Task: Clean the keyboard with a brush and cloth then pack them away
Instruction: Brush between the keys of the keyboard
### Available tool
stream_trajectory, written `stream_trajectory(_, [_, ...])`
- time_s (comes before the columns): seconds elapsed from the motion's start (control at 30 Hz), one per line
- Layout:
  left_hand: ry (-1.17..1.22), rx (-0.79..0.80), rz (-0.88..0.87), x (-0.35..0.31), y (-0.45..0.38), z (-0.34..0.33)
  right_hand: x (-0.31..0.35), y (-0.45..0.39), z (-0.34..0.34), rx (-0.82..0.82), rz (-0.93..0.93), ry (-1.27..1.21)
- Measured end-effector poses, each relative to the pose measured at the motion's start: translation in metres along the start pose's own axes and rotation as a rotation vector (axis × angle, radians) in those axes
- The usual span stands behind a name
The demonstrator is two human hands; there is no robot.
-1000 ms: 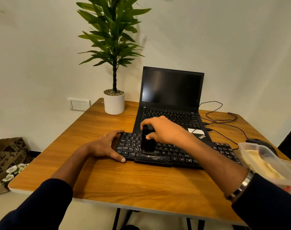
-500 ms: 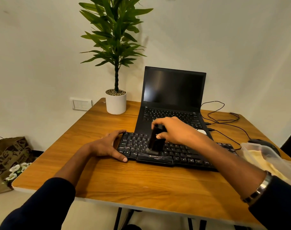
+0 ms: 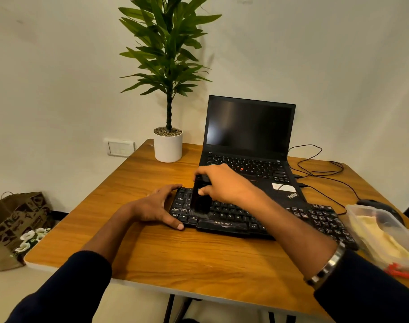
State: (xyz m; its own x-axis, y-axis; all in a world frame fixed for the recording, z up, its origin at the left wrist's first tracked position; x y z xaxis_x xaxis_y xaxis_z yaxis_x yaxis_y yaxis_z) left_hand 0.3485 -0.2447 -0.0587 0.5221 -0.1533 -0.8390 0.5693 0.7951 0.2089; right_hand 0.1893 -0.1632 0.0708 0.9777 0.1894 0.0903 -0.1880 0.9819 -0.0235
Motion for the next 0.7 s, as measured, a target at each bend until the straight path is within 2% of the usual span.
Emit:
stream_trajectory(0.27, [0.006, 0.006, -0.011, -0.002, 0.001, -0.001, 0.003, -0.005, 0.005, -0.101, 0.014, -0.195])
stream_trajectory(0.4, [0.017, 0.004, 0.003, 0.000, 0.001, -0.001, -0.012, 0.006, 0.001, -0.024, -0.013, -0.130])
stream_trajectory(0.6, [0.022, 0.007, 0.022, -0.002, 0.002, -0.002, -0.037, 0.017, 0.022, 0.104, -0.061, 0.160])
stream_trajectory(0.7, [0.020, 0.004, 0.021, -0.001, 0.002, -0.002, -0.028, 0.017, 0.026, 0.100, -0.050, 0.140])
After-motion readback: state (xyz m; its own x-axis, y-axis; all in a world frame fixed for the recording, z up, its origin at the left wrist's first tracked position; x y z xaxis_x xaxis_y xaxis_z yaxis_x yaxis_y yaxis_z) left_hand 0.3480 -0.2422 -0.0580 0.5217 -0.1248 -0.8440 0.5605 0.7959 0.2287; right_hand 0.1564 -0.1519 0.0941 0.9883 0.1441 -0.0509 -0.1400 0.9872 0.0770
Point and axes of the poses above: each hand's wrist, its own y-axis away from the middle knuckle, its own z-axis out of the back of the hand, x = y × z, the point moved 6 cm from there along -y, towards the middle knuckle, and after that the axes turned 14 degrees about y, right-handed, at the moved point
